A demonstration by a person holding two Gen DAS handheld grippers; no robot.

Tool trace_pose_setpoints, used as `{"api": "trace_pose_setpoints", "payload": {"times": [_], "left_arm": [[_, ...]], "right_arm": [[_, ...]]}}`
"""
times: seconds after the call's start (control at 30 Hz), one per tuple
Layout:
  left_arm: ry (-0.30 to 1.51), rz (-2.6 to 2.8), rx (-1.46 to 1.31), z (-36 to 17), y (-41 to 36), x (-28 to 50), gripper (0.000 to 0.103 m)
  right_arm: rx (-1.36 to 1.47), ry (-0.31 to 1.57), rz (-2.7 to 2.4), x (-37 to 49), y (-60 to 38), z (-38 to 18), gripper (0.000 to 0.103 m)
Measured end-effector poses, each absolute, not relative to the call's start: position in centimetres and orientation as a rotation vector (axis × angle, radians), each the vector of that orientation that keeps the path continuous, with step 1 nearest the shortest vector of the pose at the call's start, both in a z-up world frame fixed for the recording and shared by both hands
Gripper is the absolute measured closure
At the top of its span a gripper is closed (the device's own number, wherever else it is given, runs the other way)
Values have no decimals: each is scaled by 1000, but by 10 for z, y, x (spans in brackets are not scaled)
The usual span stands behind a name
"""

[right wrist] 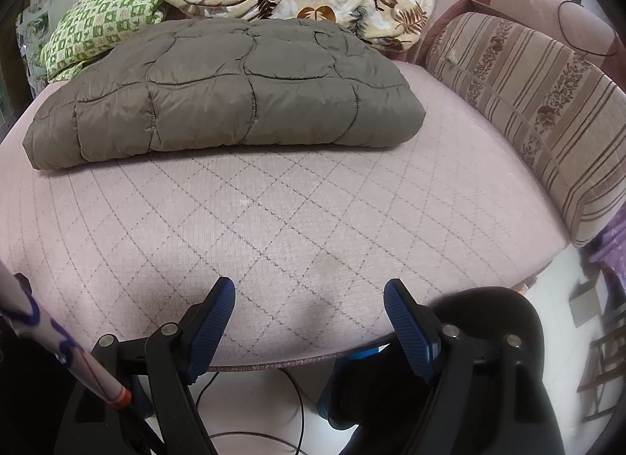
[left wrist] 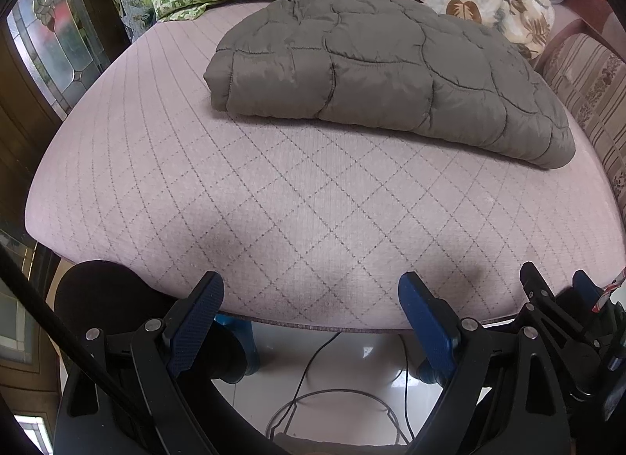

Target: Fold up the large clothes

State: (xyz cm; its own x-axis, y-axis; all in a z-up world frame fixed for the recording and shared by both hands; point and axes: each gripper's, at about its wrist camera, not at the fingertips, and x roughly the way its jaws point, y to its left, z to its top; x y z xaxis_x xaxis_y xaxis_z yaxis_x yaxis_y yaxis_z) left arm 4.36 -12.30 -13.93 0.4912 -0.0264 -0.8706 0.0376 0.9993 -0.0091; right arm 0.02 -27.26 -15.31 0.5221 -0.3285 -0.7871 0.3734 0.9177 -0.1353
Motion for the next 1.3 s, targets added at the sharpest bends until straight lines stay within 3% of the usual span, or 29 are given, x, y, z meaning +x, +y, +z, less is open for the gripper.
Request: {"api": "trace_pose_setpoints", "payload": {"times": [0.9,1.3], "left_arm": [[1101,-33,17,-153,-124,58,13],[953,107,-2,-115,-84,77,13]], "right_arm": [[47,993,-402,15,-279,-172,20],[-66,922,-398,43,-274,-153,19]]}}
